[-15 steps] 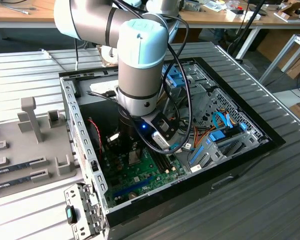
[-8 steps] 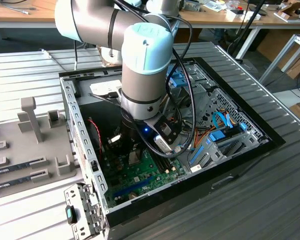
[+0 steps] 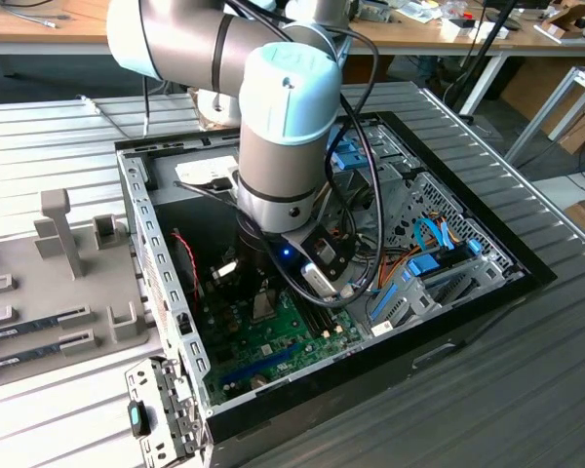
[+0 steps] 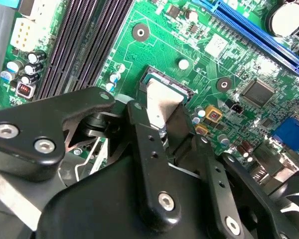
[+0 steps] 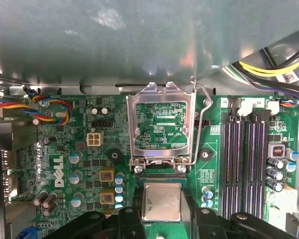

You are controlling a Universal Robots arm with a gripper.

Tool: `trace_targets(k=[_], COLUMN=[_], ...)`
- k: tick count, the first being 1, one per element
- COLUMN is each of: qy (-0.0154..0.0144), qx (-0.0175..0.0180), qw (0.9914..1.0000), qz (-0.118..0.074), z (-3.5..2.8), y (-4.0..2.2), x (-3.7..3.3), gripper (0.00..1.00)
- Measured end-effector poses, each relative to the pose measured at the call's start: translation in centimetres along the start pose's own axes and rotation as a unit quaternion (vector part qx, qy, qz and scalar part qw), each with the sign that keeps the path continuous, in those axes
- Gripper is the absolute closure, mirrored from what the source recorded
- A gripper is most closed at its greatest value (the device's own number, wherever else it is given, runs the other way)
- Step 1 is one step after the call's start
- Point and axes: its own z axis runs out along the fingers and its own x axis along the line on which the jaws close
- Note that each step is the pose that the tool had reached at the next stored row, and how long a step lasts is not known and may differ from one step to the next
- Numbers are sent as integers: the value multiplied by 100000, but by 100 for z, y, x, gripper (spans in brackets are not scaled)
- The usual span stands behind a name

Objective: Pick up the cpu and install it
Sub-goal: 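Place the cpu into insertion slot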

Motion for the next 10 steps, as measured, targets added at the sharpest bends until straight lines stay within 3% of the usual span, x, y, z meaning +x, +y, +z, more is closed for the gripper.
trace_targets(k=[1,3,10], qy=[-8,-15,-19], qx=[-276,-449,-462], qw=[100000,99999,99999], qz=[21,22,-116], z=[1,1,2], y=[-6,-20,-31], x=[1,1,10], gripper=[59,59,59])
